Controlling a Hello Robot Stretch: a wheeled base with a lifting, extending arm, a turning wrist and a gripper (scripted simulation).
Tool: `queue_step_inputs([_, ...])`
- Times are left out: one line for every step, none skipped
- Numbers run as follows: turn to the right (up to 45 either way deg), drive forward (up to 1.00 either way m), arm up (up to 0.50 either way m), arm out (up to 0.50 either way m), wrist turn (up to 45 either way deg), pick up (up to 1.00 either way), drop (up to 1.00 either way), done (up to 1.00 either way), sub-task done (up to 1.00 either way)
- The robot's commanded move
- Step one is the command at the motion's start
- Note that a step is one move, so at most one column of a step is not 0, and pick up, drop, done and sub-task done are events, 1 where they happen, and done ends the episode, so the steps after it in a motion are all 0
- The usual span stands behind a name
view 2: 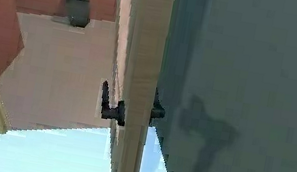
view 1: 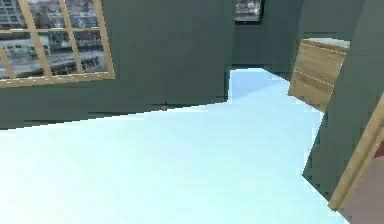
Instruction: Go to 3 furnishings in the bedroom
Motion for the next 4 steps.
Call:
queue_step_inputs([-45.0,0.00,0.00,0.00,0.0,0.00,0.00,0.00,0.00])
queue_step_inputs([-45.0,0.00,0.00,0.00,0.0,0.00,0.00,0.00,0.00])
queue_step_inputs([-15.0,0.00,0.00,0.00,0.0,0.00,0.00,0.00,0.00])
queue_step_inputs([0.0,0.45,0.00,0.00,0.0,0.00,0.00,0.00,0.00])
